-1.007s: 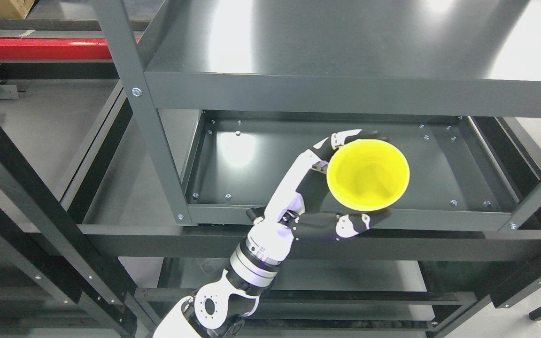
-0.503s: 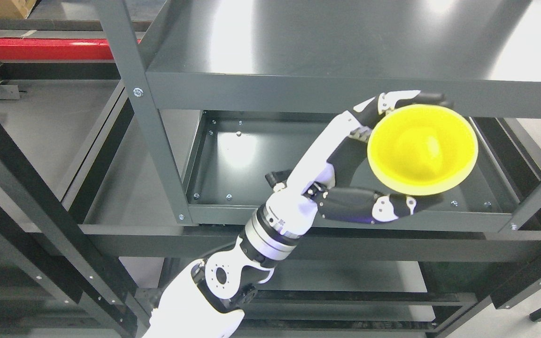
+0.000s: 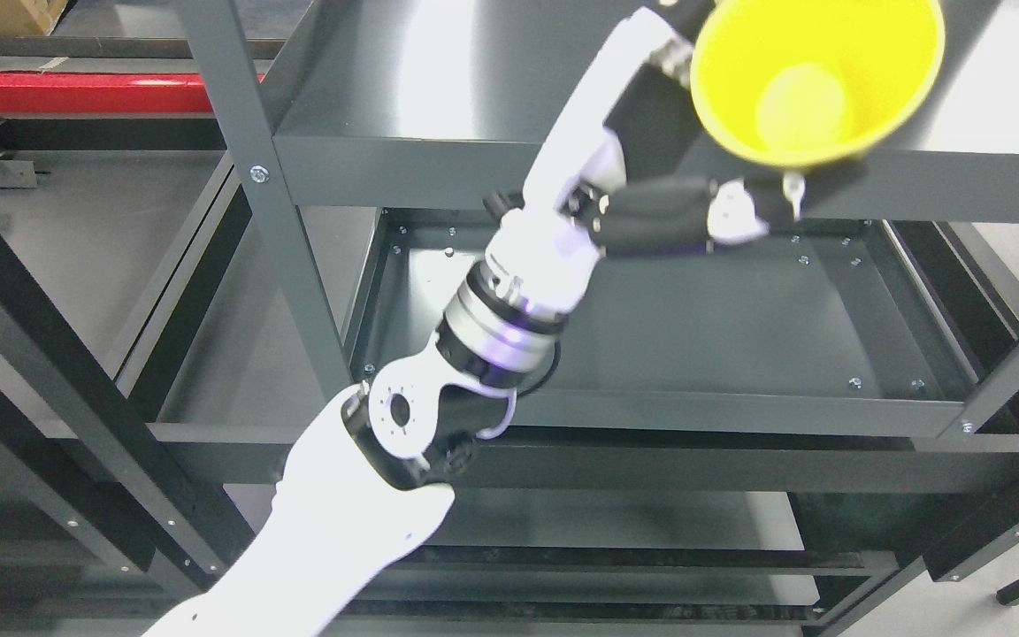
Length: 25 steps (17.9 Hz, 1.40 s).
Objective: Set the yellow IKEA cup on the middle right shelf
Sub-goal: 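Set the yellow cup down on the upper shelf and release it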
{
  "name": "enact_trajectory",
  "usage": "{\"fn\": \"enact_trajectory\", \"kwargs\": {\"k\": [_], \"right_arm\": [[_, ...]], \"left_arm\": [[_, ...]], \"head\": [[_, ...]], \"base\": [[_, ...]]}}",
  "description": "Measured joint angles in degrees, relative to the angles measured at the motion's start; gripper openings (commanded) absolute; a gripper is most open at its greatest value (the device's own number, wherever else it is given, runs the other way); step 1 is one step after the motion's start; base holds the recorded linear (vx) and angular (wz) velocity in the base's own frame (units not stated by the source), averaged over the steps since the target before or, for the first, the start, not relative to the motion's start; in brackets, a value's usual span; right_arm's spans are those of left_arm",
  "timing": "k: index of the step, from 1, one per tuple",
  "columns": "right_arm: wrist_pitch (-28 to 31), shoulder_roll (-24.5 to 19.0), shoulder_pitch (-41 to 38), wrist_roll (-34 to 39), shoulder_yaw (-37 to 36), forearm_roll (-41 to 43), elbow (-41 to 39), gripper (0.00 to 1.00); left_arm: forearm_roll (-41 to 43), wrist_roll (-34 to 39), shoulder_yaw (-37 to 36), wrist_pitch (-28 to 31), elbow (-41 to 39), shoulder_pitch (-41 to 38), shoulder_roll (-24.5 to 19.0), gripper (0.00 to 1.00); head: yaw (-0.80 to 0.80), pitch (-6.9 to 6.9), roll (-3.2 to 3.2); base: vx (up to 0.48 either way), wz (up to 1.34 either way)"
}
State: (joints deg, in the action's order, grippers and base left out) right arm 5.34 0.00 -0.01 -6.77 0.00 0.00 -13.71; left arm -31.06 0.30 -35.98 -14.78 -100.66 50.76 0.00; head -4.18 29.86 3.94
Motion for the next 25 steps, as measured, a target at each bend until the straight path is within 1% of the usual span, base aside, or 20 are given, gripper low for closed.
{"fn": "enact_trajectory", "kwargs": {"k": [2,3,5,7,10,13,15,16,19,23,25], "right_arm": [[0.00,0.00,0.01,-0.13,0.00,0.00,0.00,0.99],[0.00,0.00,0.01,-0.19,0.00,0.00,0.00,0.99],[0.00,0.00,0.00,-0.27,0.00,0.00,0.00,0.99],[0.00,0.00,0.01,-0.10,0.00,0.00,0.00,0.99],[0.00,0.00,0.00,0.03,0.00,0.00,0.00,0.99],[0.00,0.00,0.01,0.07,0.00,0.00,0.00,0.99],[0.00,0.00,0.00,0.07,0.00,0.00,0.00,0.99],[0.00,0.00,0.01,0.08,0.00,0.00,0.00,0.99],[0.00,0.00,0.00,0.09,0.00,0.00,0.00,0.99],[0.00,0.00,0.00,0.09,0.00,0.00,0.00,0.99],[0.00,0.00,0.00,0.09,0.00,0.00,0.00,0.99]], "left_arm": [[-1.86,1.95,0.85,2.91,0.61,2.72,0.00,0.00],[-3.21,3.41,1.28,5.29,0.99,4.37,0.00,0.00],[-6.97,7.40,2.19,12.60,1.99,7.98,0.00,0.00],[-10.84,11.12,3.08,21.92,3.70,11.28,0.00,0.00],[-13.44,14.91,3.86,29.74,6.09,13.83,0.00,0.00],[-15.79,16.38,4.27,33.02,8.90,15.68,0.00,0.01],[-18.11,16.64,4.12,34.28,10.81,16.52,0.00,0.04],[-18.85,16.65,3.95,34.46,11.70,16.81,0.00,0.08],[-20.39,16.63,2.89,34.69,14.21,17.33,0.00,0.24],[-21.12,16.35,1.17,35.56,16.75,17.73,0.00,0.61],[-20.66,16.27,0.42,36.87,17.77,17.86,0.00,0.72]], "head": [[0.00,0.00,0.00],[0.00,0.00,0.00],[0.00,0.00,0.00],[0.00,0.00,0.00],[0.00,0.00,0.00],[0.00,0.00,0.00],[0.00,0.00,0.00],[0.00,-0.01,0.00],[0.00,-0.01,0.00],[0.00,-0.01,0.00],[0.00,-0.01,0.00]], "base": [[0.000,0.00],[0.000,0.00],[0.000,0.00],[0.000,0.00],[0.000,0.00],[0.000,0.00],[0.000,0.00],[0.000,0.00],[0.000,0.00],[0.000,0.00],[0.000,0.00]]}}
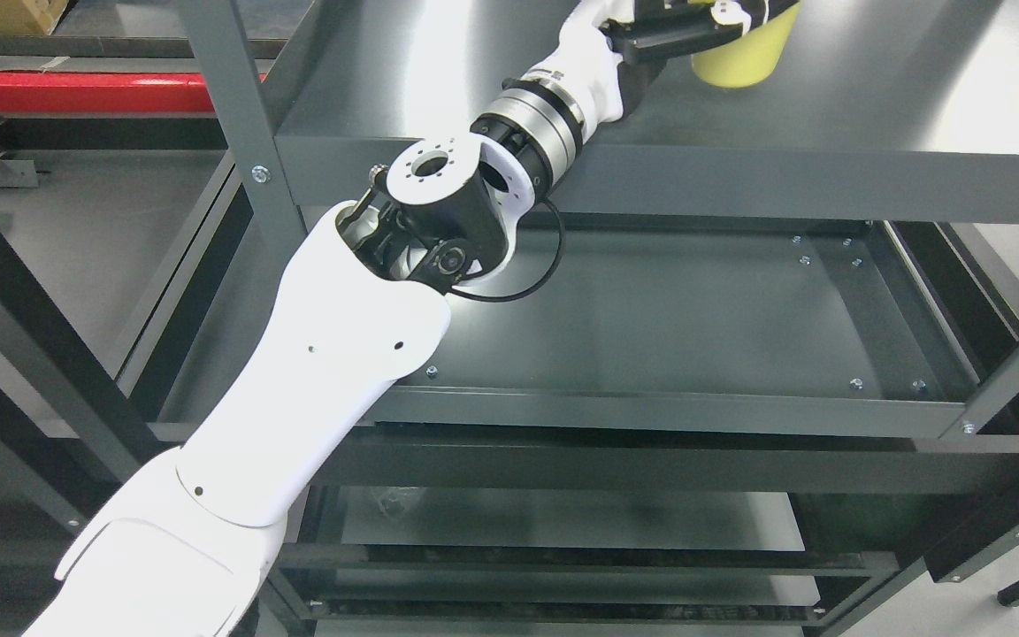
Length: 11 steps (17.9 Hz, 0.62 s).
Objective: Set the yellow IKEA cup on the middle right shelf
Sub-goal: 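Set the yellow cup down on the upper shelf and release it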
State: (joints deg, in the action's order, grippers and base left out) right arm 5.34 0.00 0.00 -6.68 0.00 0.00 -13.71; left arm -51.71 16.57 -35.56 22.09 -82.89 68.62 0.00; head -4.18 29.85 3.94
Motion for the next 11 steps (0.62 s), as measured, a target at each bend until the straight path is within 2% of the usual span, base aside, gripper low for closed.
{"fn": "enact_trajectory", "kwargs": {"k": [7,11], "right_arm": [[0.00,0.00,0.00,0.01,0.00,0.00,0.00,0.99],[0.00,0.00,0.00,0.01,0.00,0.00,0.00,0.99]], "left_arm": [[3.77,-0.29,-1.13,0.57,1.65,0.25,0.01,0.96],[5.64,-0.23,-1.31,0.67,1.98,0.19,0.01,0.99]], "head": [[0.00,0.00,0.00],[0.00,0.00,0.00]], "base": [[0.000,0.00],[0.000,0.00]]}}
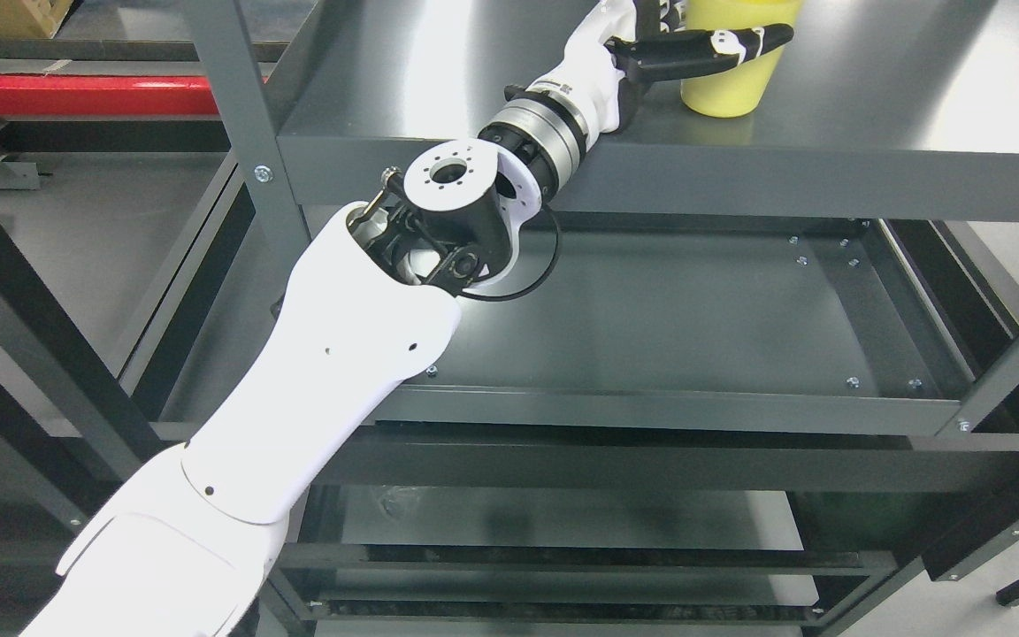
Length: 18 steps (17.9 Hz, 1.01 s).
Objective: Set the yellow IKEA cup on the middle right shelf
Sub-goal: 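Set the yellow cup down on the upper shelf and release it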
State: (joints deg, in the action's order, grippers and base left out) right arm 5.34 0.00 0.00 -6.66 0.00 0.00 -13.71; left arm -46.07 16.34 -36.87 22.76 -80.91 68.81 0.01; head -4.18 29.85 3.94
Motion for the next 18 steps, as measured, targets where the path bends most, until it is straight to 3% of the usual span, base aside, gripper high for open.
{"fn": "enact_trajectory", "kwargs": {"k": [8,13,18], "right_arm": [[0.00,0.00,-0.01,0.00,0.00,0.00,0.00,0.99],[0.00,0.00,0.01,0.01,0.00,0.00,0.00,0.99],[0.00,0.00,0.00,0.01,0.00,0.00,0.00,0.99]], "left_arm": [[5.35,0.38,1.86,0.33,-1.69,-0.57,-0.02,0.99],[12.95,-2.46,3.28,-7.51,-3.45,-0.56,-0.02,0.99],[16.21,-6.47,4.19,-11.33,-5.15,-0.55,-0.02,0.99]], "head": [[0.00,0.00,0.00],[0.00,0.00,0.00],[0.00,0.00,0.00]], "base": [[-0.005,-0.01],[0.009,0.04],[0.000,0.00]]}}
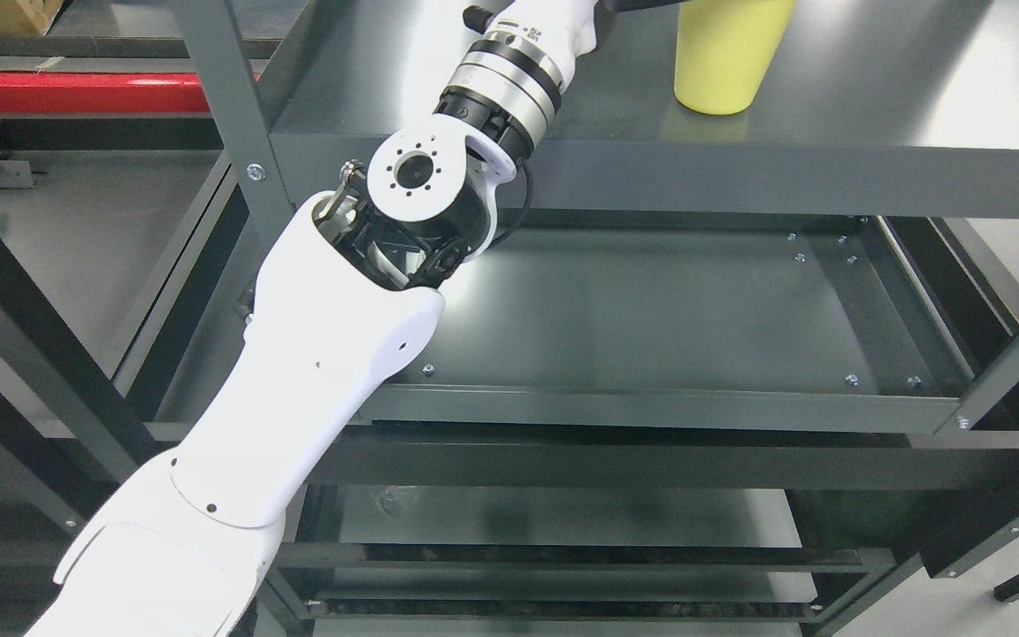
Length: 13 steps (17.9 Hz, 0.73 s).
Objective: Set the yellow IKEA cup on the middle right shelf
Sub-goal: 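Set the yellow cup down on the upper shelf and release it, then open the left hand and withdraw it down from the shelf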
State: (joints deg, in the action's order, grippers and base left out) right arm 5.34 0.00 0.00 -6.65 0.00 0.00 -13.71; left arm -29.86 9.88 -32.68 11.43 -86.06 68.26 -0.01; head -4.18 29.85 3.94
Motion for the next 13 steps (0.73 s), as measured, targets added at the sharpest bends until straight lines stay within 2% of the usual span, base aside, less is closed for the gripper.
{"fn": "enact_trajectory", "kwargs": {"k": [3,8,13], "right_arm": [[0.00,0.00,0.00,0.00,0.00,0.00,0.00,0.99],[0.00,0.00,0.00,0.00,0.00,0.00,0.00,0.99],[0.00,0.00,0.00,0.01,0.00,0.00,0.00,0.99]], "left_arm": [[0.84,-5.38,0.56,-2.09,-1.26,-0.31,0.00,0.99],[1.41,-20.67,1.28,-2.84,-2.95,-1.44,0.00,0.97],[1.35,-28.11,0.94,-2.92,-3.97,-1.88,0.00,0.96]], "head": [[0.00,0.00,0.00],[0.00,0.00,0.00],[0.00,0.00,0.00]], "base": [[0.000,0.00],[0.000,0.00],[0.000,0.00]]}}
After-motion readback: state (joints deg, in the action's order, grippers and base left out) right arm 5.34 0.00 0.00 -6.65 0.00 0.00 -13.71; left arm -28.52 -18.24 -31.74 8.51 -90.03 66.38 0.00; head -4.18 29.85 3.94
